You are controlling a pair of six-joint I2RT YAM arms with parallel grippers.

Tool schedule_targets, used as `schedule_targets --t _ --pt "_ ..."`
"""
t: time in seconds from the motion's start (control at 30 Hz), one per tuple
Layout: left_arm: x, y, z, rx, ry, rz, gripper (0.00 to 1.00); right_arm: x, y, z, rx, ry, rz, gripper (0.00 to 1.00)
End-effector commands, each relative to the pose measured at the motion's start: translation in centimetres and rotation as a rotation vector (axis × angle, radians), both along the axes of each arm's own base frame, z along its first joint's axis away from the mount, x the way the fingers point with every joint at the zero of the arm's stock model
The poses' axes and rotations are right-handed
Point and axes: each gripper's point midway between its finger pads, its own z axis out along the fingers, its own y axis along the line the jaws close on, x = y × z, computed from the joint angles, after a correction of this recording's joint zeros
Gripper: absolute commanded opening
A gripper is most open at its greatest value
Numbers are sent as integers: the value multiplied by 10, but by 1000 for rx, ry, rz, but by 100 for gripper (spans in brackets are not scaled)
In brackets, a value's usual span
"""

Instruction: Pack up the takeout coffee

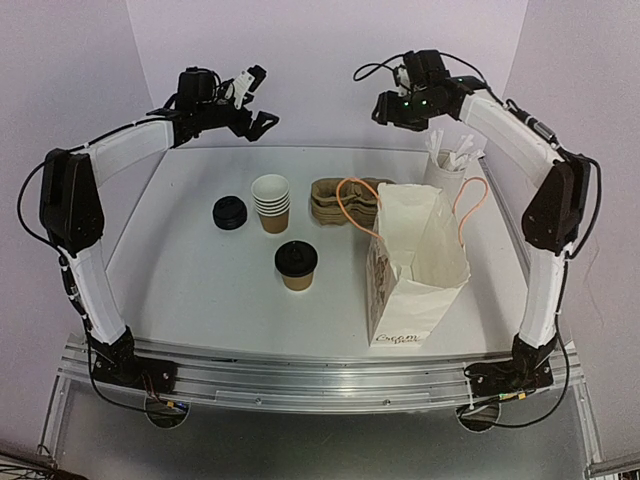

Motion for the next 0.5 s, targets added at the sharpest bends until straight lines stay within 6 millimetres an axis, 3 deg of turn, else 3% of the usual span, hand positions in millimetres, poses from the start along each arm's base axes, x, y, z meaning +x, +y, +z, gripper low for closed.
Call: schedule_targets --t 0.0,0.1,0.2,0.33,0.47 --pt "-32 18 15 43 36 24 100 -15 31 -39 17 161 58 60" --pt "-37 18 7 51 70 11 100 -17 47 -50 19 202 96 60" --pt "-29 14 2 106 -5 -22 100 -19 59 -65 -43 231 118 61" --pt "-5 15 9 134 -49 30 99 -18 64 -80 -73 276 106 65" --pt "-5 16 6 163 -96 12 100 -18 61 -103 -119 316 100 64"
